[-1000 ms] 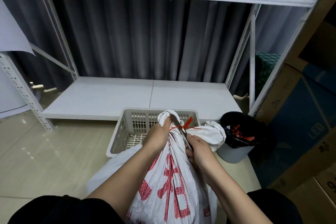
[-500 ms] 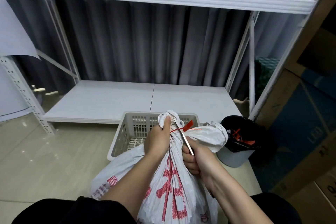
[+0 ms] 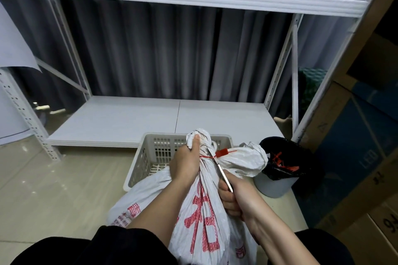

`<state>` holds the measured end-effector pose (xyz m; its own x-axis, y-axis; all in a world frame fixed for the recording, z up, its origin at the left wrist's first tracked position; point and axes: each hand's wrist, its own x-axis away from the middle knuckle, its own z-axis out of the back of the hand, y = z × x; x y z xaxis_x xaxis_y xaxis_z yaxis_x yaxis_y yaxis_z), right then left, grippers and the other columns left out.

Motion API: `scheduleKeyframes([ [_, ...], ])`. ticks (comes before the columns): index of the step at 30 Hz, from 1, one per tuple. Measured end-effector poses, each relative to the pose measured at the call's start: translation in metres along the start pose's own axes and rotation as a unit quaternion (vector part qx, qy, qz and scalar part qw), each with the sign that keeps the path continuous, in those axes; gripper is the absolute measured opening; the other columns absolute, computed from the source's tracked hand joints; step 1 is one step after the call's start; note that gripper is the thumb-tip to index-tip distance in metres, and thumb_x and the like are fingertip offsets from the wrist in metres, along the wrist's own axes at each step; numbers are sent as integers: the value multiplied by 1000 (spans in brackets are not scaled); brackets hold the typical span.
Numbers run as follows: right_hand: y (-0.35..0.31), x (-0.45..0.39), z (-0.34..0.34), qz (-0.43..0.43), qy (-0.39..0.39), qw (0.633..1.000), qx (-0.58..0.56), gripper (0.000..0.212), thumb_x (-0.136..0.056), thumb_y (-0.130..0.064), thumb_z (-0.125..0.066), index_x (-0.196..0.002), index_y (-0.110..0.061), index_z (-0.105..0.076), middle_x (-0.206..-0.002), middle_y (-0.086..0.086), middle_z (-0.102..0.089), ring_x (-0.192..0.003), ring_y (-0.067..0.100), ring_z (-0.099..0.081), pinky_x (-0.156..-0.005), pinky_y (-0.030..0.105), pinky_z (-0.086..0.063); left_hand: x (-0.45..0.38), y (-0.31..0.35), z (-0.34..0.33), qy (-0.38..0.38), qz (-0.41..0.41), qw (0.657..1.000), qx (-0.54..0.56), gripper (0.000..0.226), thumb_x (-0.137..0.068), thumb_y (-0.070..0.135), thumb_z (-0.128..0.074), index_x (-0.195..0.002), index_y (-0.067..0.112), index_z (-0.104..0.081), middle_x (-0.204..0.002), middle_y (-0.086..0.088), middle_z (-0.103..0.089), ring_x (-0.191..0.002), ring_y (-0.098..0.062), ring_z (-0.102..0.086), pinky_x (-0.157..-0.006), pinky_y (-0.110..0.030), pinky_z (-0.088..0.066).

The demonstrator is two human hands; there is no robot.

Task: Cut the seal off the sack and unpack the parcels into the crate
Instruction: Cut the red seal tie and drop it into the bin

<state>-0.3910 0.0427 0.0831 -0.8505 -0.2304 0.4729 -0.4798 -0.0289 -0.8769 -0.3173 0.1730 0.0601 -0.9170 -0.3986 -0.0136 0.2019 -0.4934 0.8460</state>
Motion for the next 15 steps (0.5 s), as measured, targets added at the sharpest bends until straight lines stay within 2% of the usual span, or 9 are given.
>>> scheduleKeyframes([
  [2,-5,8,0,0,-14,1000,-6,45,-98,-43,-34,-58,-23,-30,-40,-8,-22,-31,5,-13,-33,11,-11,-6,-9,1,3,5,1000,-3,65,-94,63,-26,-61,12,-52,-63,-6,-57,-62,-24,-55,-57,-29,-36],
  [4,-18,20,14,41,-21,997,-67,44,-98,-40,-32,-58,-22,-30,-39,-8,-20,-29,4,-13,-33,8,-9,-23,-21,21,36,55,998,11,67,-93,63,-26,-82,8,-63,-81,-13,-66,-79,-29,-64,-66,-30,-43],
  [6,-37,25,41,87,15,991,-104,45,-98,-39,-31,-57,-21,-29,-40,-9,-20,-29,3,-13,-35,11,-6,-38,-29,37,84,92,991,39,68,-94,61,-29,-99,4,-64,-97,-17,-66,-95,-34,-63,-78,-34,-47],
  [10,-34,9,47,88,77,993,-31,46,-99,-43,-32,-58,-22,-29,-41,-9,-22,-31,5,-13,-33,10,-8,-26,-11,36,25,44,999,5,66,-96,58,-29,-100,4,-67,-98,-14,-66,-97,-33,-62,-72,-31,-39],
  [12,-30,-1,35,93,94,991,-2,47,-99,-44,-33,-59,-21,-32,-40,-8,-23,-32,5,-14,-32,11,-10,-23,-9,39,31,37,999,11,67,-95,58,-30,-97,4,-69,-100,-17,-70,-94,-33,-64,-72,-34,-42],
  [15,-35,-7,23,141,118,982,32,48,-95,-48,-44,-57,-19,-40,-38,-10,-29,-31,5,-21,-31,16,-17,-21,-9,43,-8,49,997,51,64,-93,62,-30,-93,11,-69,-96,-11,-70,-87,-28,-62,-76,-35,-46],
])
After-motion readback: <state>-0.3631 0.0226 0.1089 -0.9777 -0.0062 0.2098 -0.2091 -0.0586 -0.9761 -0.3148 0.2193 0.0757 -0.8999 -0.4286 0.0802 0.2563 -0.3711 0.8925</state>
